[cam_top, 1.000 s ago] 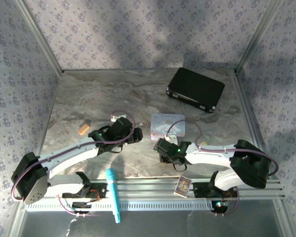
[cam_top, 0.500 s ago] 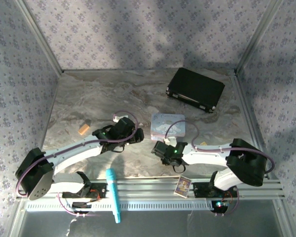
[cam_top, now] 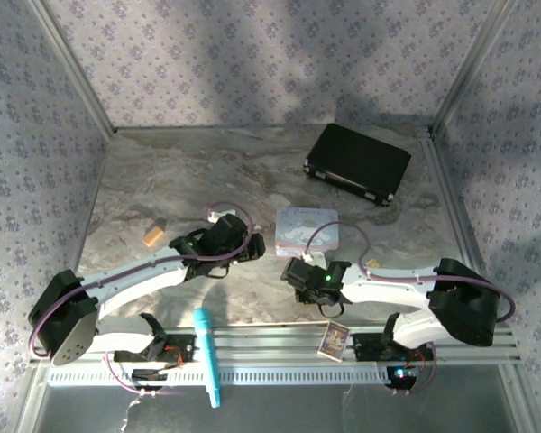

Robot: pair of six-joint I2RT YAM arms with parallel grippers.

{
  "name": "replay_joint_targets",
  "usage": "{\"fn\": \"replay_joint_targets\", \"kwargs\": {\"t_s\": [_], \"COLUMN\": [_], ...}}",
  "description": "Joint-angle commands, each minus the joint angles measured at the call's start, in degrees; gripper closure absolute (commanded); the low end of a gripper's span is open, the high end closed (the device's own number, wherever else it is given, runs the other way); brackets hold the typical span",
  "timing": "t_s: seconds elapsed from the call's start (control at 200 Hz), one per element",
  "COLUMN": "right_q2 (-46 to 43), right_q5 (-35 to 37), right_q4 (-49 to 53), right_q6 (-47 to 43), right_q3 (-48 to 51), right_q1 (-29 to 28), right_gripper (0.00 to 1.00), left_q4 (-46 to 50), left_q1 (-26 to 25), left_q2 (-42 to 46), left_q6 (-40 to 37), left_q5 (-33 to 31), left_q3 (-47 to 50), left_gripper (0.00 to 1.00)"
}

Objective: Unlock the padlock with the key

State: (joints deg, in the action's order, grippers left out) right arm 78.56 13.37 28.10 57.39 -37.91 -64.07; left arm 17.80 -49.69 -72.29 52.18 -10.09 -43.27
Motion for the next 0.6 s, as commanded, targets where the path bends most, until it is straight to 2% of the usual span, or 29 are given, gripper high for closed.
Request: {"fn": "replay_joint_targets", "kwargs": {"t_s": [0.0, 0.22, 0.51, 0.6], "right_q2": [1.6, 4.4, 3.4, 1.6], "right_q5": [-0.7, -0.8, -1.7, -2.3], "right_q4": [0.0, 2.1, 0.8, -0.2], "right_q6": [2.2, 4.0, 4.7, 4.6], "right_q3": [0.6, 0.5, 2.1, 3.6], "right_q1": [-0.7, -3.0, -3.4, -3.3], "right_gripper": [0.61, 0.65, 0.78, 0.86], "left_q4": [-0.5, -0.7, -1.5, -1.5], "left_q1": [-0.4, -0.6, -0.6, -0.6], "left_q2": [0.0, 0.0, -0.9, -1.0], "left_q6": [0.5, 0.6, 0.9, 0.9], "left_q5": [0.0, -0.1, 0.5, 0.2], "left_q3": [-0.6, -0.4, -0.3, -0.2], "left_gripper": [0.08, 0.08, 0.07, 0.07]}}
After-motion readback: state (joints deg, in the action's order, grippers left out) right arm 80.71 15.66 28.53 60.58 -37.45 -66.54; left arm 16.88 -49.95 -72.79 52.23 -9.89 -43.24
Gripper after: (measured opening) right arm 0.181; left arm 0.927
